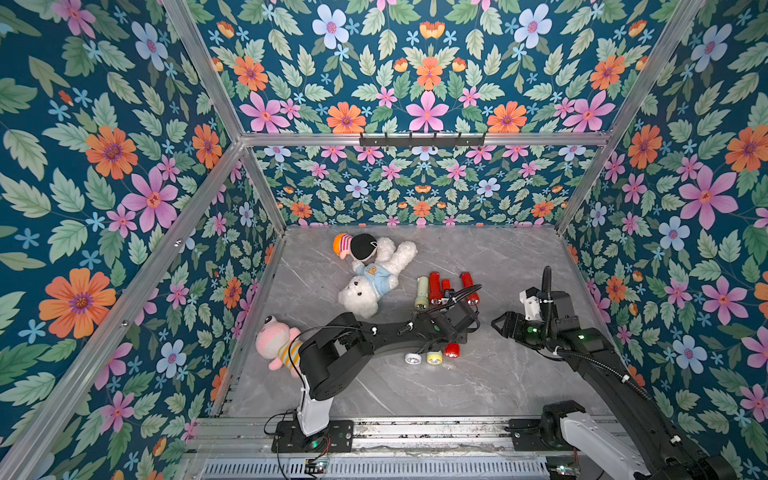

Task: Close the plug at the bottom of the flashlight
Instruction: Pick up the flashlight from the center of the board.

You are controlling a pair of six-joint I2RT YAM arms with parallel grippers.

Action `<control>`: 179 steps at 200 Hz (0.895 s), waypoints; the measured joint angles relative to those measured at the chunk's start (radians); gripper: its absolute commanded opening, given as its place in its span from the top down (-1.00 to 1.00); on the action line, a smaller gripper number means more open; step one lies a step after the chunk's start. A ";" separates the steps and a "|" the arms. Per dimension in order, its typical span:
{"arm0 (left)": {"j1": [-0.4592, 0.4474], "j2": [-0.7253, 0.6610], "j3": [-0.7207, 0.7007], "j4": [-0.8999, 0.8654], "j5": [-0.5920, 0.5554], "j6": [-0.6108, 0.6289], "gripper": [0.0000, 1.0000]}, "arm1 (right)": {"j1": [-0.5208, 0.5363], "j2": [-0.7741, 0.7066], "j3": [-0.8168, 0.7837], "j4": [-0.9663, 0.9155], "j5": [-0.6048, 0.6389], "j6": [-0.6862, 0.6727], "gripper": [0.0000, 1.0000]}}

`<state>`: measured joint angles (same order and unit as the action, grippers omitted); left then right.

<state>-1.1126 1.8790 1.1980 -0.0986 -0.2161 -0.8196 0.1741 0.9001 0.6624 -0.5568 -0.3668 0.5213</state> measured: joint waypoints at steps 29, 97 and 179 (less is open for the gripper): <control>0.000 -0.053 -0.062 0.142 -0.003 0.069 1.00 | -0.003 0.001 0.000 0.002 -0.005 0.003 -0.44; -0.003 -0.212 -0.432 0.745 0.056 0.304 1.00 | -0.007 -0.003 -0.021 0.028 -0.051 0.011 -0.30; 0.009 -0.278 -0.708 1.362 0.123 0.522 1.00 | -0.007 -0.116 -0.072 0.135 -0.126 0.062 -0.17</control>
<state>-1.1034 1.6012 0.4900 1.2636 -0.0933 -0.2974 0.1673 0.7837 0.5907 -0.4221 -0.4931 0.5835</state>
